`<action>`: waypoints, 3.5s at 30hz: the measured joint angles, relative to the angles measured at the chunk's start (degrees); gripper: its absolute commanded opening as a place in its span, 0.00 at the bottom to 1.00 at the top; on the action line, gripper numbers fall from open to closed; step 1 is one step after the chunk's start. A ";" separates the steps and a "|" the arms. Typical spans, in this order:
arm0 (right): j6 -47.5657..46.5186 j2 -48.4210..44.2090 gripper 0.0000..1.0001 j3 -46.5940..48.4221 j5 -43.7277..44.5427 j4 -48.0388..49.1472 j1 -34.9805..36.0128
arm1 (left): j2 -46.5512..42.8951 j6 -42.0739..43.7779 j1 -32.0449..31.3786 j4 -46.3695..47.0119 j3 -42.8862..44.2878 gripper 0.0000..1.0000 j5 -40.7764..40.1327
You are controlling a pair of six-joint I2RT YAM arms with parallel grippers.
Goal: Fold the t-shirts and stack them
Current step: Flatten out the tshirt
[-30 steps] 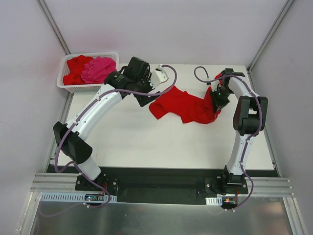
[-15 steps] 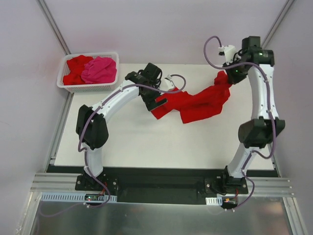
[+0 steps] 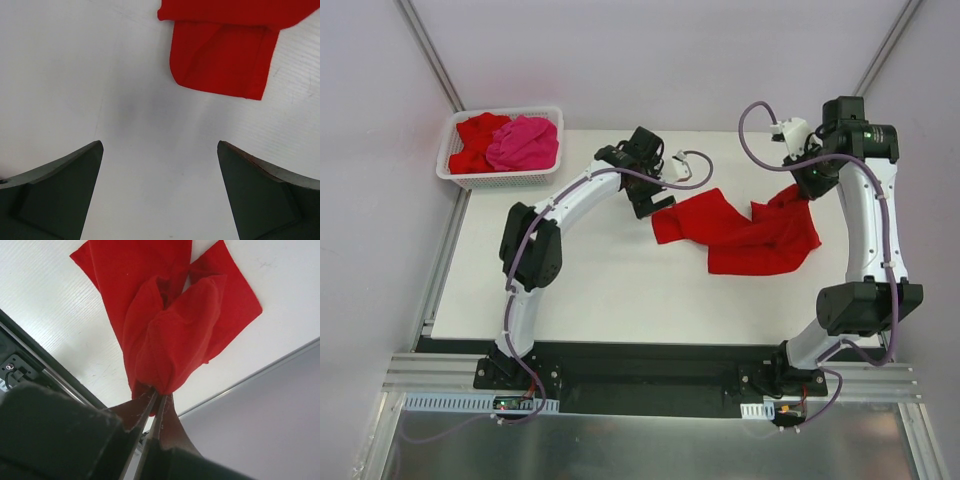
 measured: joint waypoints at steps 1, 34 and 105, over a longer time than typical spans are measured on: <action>0.00 0.00 0.01 0.04 0.11 -0.02 0.00 | 1.27 -0.02 0.00 0.28 0.90 0.99 0.17; -9.55 -19.34 0.01 -5.70 18.67 25.99 4.46 | 6.49 -12.90 -7.58 10.32 7.80 0.99 14.58; -3.74 -23.50 0.01 -19.58 23.30 25.20 5.38 | 13.38 21.33 -17.84 53.48 -9.55 0.00 -1.95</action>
